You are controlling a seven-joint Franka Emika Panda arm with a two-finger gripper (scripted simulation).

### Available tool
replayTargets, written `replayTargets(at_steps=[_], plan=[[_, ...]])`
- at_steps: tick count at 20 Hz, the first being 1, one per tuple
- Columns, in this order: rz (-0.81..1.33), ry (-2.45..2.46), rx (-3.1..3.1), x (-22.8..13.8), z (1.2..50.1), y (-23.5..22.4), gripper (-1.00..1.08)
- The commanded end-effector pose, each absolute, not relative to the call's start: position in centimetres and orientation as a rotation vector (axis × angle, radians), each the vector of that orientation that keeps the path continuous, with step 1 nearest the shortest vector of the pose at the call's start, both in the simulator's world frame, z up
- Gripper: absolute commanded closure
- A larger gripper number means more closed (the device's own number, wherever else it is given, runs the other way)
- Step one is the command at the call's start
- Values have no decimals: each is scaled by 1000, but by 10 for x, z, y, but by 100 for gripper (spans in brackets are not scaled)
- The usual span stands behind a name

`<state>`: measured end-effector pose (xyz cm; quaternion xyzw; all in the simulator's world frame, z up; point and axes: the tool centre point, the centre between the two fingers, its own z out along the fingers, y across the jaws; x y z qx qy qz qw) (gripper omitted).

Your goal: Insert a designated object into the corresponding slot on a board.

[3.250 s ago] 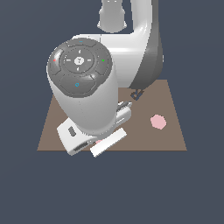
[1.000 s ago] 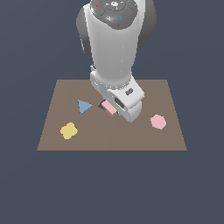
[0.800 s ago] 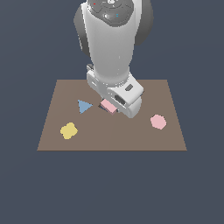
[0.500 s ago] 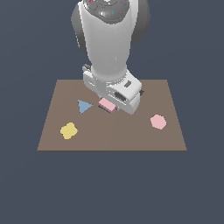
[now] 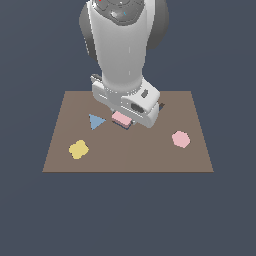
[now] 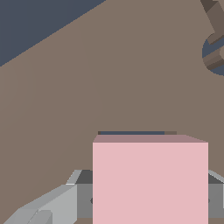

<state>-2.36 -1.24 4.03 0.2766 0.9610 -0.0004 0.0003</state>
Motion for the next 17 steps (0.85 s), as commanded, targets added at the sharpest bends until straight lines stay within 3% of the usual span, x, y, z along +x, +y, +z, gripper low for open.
replayTargets(at_steps=[1,7,8,17], plan=[[-1,3018,868,-24,40,-12,108],[-1,3020,861,-23,31,-13,108],[-1,3020,861,-23,31,-13,-92],[-1,3020,861,-23,31,-13,-92]])
